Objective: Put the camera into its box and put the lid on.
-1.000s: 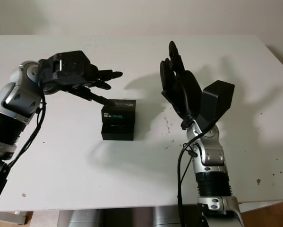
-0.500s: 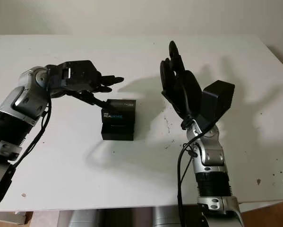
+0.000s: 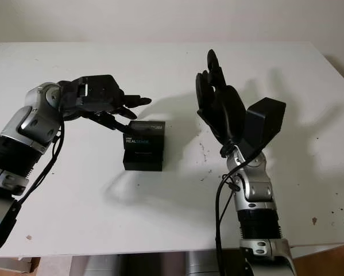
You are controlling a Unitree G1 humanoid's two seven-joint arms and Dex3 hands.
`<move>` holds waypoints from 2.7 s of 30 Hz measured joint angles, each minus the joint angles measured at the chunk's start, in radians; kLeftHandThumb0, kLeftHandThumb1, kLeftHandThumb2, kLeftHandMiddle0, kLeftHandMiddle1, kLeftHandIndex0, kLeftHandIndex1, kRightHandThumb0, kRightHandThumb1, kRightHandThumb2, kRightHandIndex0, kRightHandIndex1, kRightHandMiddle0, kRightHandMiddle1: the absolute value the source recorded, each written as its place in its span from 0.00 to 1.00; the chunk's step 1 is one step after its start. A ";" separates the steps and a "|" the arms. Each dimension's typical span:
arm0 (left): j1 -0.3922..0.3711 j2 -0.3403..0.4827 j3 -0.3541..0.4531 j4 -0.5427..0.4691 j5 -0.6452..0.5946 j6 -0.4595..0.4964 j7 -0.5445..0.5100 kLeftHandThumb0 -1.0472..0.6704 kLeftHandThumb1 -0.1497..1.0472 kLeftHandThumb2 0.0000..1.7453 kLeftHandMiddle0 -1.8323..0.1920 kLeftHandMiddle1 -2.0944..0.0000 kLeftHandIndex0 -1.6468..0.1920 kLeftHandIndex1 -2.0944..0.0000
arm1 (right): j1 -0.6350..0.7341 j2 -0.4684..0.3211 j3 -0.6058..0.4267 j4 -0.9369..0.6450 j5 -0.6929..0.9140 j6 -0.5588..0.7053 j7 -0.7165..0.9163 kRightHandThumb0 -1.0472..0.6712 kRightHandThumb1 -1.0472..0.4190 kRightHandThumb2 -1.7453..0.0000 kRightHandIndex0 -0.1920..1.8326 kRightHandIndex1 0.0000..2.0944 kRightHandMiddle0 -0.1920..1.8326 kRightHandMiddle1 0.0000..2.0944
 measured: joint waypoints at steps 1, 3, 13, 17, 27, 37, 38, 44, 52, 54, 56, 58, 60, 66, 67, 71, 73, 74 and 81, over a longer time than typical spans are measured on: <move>0.000 -0.001 -0.001 0.001 0.000 -0.003 -0.001 0.08 0.94 0.03 0.98 0.97 0.96 0.99 | 0.000 0.000 0.000 0.000 0.000 0.000 0.000 0.19 0.00 0.67 0.00 0.00 0.00 0.00; 0.000 -0.001 -0.004 0.007 0.001 -0.024 -0.001 0.07 0.95 0.03 0.98 0.97 0.96 0.98 | 0.000 0.001 0.000 0.000 0.001 0.000 -0.003 0.19 0.00 0.67 0.00 0.00 0.00 0.00; -0.002 -0.001 -0.020 0.018 0.028 -0.010 -0.041 0.12 0.90 0.02 0.97 0.97 0.95 0.98 | 0.000 0.002 0.000 -0.001 0.007 0.003 -0.009 0.19 0.00 0.67 0.00 0.00 0.00 0.00; -0.007 -0.001 -0.020 0.036 0.026 -0.018 -0.059 0.14 0.88 0.02 0.93 0.96 0.95 0.97 | 0.000 0.001 0.000 -0.002 0.007 0.003 -0.010 0.19 0.00 0.68 0.00 0.00 0.00 0.00; -0.017 -0.005 -0.025 0.041 0.029 -0.022 -0.051 0.14 0.91 0.04 0.88 0.96 0.93 0.97 | 0.000 -0.001 0.002 -0.023 -0.003 0.014 -0.007 0.19 0.00 0.67 0.00 0.00 0.00 0.00; -0.016 -0.016 -0.028 0.039 0.050 -0.052 -0.004 0.19 0.91 0.03 0.84 0.96 0.87 0.95 | 0.001 -0.001 0.001 -0.034 -0.004 0.017 -0.010 0.19 0.00 0.68 0.00 0.00 0.00 0.00; -0.016 -0.016 -0.028 0.039 0.050 -0.056 -0.003 0.18 0.92 0.03 0.84 0.96 0.87 0.95 | 0.001 -0.001 0.001 -0.036 -0.004 0.017 -0.011 0.19 0.00 0.68 0.00 0.00 0.00 0.00; -0.016 -0.016 -0.043 0.038 0.070 -0.068 -0.006 0.16 0.93 0.03 0.79 0.95 0.86 0.95 | 0.002 -0.002 0.001 -0.037 -0.004 0.027 -0.013 0.20 0.00 0.68 0.00 0.00 0.00 0.00; -0.017 -0.017 -0.065 0.014 0.107 -0.059 -0.014 0.20 0.88 0.02 0.76 0.95 0.84 0.95 | 0.002 -0.002 -0.004 -0.038 -0.002 0.029 -0.007 0.19 0.00 0.68 0.00 0.00 0.00 0.00; -0.017 -0.017 -0.067 0.011 0.108 -0.064 -0.011 0.21 0.88 0.03 0.74 0.94 0.81 0.94 | 0.003 -0.004 -0.005 -0.038 -0.003 0.030 -0.007 0.19 0.00 0.68 0.00 0.00 0.00 0.00; -0.016 -0.016 -0.068 0.011 0.109 -0.081 -0.002 0.22 0.88 0.03 0.70 0.92 0.77 0.92 | 0.003 -0.007 -0.005 -0.038 -0.003 0.029 -0.006 0.19 0.00 0.69 0.00 0.00 0.00 0.00; -0.015 -0.015 -0.068 0.011 0.110 -0.097 0.013 0.25 0.88 0.03 0.72 0.82 0.73 0.89 | 0.003 -0.010 -0.005 -0.038 -0.002 0.029 -0.003 0.19 0.00 0.69 0.00 0.00 0.00 0.00; -0.012 -0.014 -0.068 0.009 0.113 -0.106 0.029 0.28 0.87 0.03 0.74 0.71 0.71 0.85 | 0.004 -0.012 -0.005 -0.038 -0.002 0.030 -0.003 0.19 0.00 0.69 0.00 0.00 0.00 0.00; 0.010 -0.013 -0.062 -0.023 0.115 -0.112 0.079 0.40 0.94 0.03 0.74 0.28 0.69 0.57 | 0.004 -0.013 -0.005 -0.039 -0.003 0.032 -0.004 0.19 0.00 0.68 0.00 0.00 0.00 0.00; 0.015 -0.013 -0.059 -0.027 0.112 -0.112 0.084 0.40 0.97 0.04 0.72 0.26 0.70 0.53 | 0.004 -0.013 -0.005 -0.040 -0.004 0.032 -0.004 0.19 0.00 0.68 0.00 0.00 0.00 0.00; 0.023 -0.011 -0.055 -0.039 0.108 -0.111 0.090 0.40 1.00 0.11 0.71 0.25 0.73 0.41 | 0.004 -0.013 -0.005 -0.040 -0.002 0.033 -0.005 0.19 0.00 0.68 0.00 0.00 0.00 0.00; 0.029 -0.011 -0.048 -0.046 0.099 -0.102 0.091 0.40 1.00 0.16 0.71 0.18 0.76 0.24 | 0.005 -0.013 -0.005 -0.044 -0.004 0.038 -0.007 0.19 0.00 0.68 0.00 0.00 0.00 0.00; 0.032 -0.011 -0.045 -0.049 0.093 -0.094 0.090 0.39 1.00 0.20 0.71 0.15 0.76 0.16 | 0.005 -0.013 -0.005 -0.048 -0.004 0.043 -0.009 0.19 0.00 0.69 0.00 0.00 0.00 0.00; 0.037 -0.015 -0.037 -0.061 0.071 -0.052 0.083 0.41 1.00 0.23 0.73 0.10 0.79 0.05 | 0.005 -0.013 -0.005 -0.064 -0.004 0.066 -0.019 0.20 0.00 0.70 0.00 0.00 0.00 0.00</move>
